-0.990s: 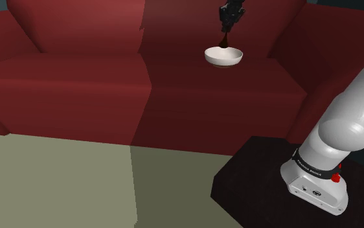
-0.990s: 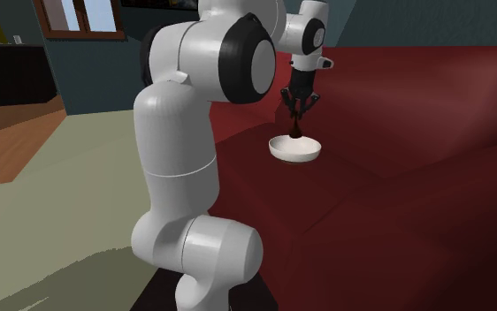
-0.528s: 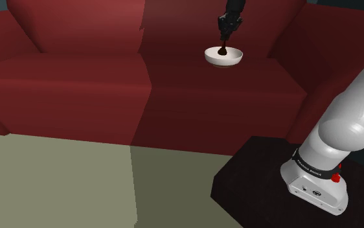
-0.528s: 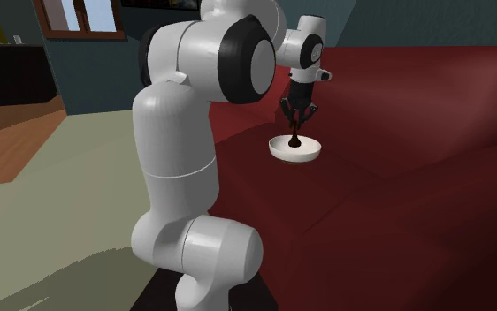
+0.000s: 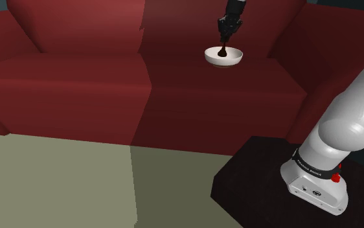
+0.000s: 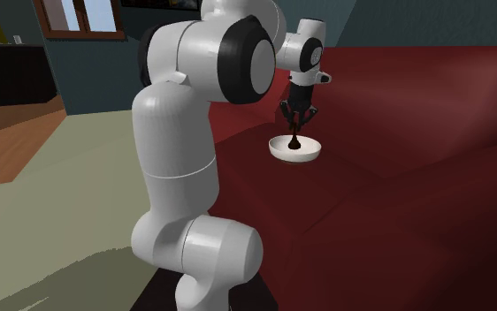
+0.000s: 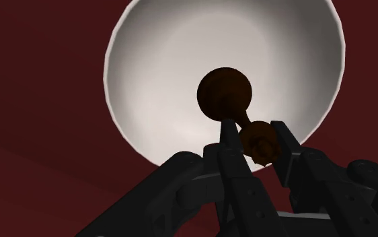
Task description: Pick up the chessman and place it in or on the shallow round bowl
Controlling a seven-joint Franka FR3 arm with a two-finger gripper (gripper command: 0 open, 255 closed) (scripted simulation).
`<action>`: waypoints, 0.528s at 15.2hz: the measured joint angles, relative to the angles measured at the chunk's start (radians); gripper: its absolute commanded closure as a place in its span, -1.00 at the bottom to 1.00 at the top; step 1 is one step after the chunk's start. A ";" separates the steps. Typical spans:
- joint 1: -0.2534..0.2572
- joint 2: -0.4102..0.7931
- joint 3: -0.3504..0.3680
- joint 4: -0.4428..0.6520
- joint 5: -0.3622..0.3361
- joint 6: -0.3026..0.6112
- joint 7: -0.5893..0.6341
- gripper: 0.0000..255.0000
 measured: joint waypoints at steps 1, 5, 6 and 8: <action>0.000 0.000 0.000 0.000 0.000 0.000 0.000 -1.00; 0.000 0.000 0.000 0.000 0.000 0.000 0.000 -1.00; 0.000 0.000 0.000 0.000 0.000 0.000 0.000 -1.00; -0.002 -0.007 -0.002 0.037 -0.003 -0.043 0.001 -1.00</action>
